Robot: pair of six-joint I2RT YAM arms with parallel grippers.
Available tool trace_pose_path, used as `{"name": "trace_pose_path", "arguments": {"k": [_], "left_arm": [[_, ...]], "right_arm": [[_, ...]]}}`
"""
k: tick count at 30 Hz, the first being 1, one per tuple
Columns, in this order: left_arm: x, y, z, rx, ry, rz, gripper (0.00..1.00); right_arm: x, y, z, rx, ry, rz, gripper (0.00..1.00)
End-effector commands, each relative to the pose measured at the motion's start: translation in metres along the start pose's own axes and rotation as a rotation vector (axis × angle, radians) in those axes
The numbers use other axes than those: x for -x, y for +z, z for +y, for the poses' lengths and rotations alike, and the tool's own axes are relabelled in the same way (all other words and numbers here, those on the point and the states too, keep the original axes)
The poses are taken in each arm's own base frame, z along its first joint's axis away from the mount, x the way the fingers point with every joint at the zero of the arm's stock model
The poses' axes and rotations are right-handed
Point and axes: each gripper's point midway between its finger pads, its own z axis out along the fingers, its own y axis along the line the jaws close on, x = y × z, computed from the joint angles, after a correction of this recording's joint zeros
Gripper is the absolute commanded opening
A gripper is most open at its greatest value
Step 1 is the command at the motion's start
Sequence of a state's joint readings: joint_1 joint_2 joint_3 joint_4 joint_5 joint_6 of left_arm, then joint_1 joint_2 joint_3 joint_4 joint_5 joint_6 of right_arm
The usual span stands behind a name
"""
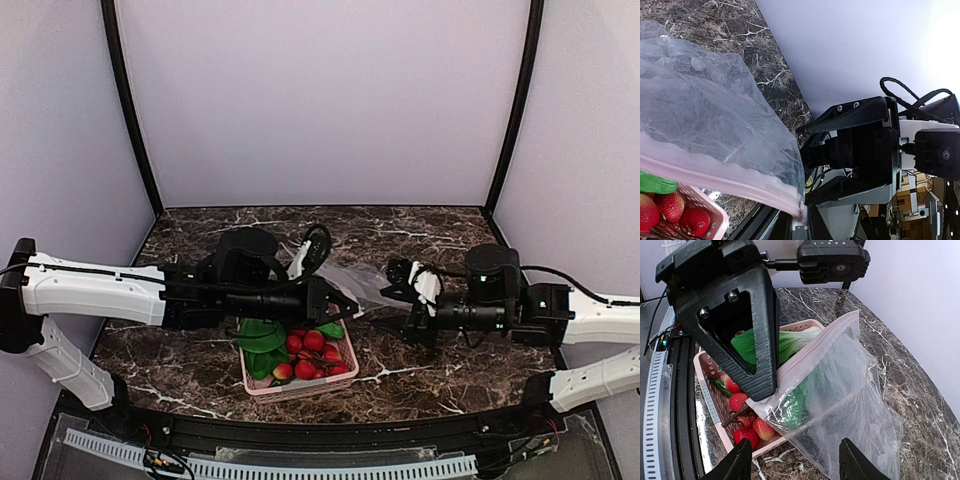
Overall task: Place the food in the zip-top bag and seal the zipper
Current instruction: Pass from the left arm to the right
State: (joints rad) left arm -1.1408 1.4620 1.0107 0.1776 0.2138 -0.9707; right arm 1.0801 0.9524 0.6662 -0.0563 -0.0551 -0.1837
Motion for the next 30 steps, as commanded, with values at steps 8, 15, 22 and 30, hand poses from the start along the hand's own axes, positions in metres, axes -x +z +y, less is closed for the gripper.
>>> {"name": "trace_pose_path", "arguments": {"k": [8, 15, 22, 30], "left_arm": [[0.001, -0.006, -0.005, -0.022, -0.008, 0.001, 0.01], [0.000, -0.005, -0.004, -0.022, -0.015, 0.002, 0.01], [0.000, -0.004, -0.005, -0.030, -0.016, 0.003, 0.01], [0.005, -0.006, -0.011, -0.039, -0.007, -0.011, 0.08]], "right_arm": [[0.010, 0.012, -0.001, -0.008, -0.067, -0.027, 0.53], [0.019, 0.016, -0.003, -0.019, -0.079, -0.060, 0.45], [0.025, 0.019, -0.002, -0.008, -0.064, -0.074, 0.35], [0.026, 0.022, -0.005, -0.020, -0.011, -0.063, 0.07]]}}
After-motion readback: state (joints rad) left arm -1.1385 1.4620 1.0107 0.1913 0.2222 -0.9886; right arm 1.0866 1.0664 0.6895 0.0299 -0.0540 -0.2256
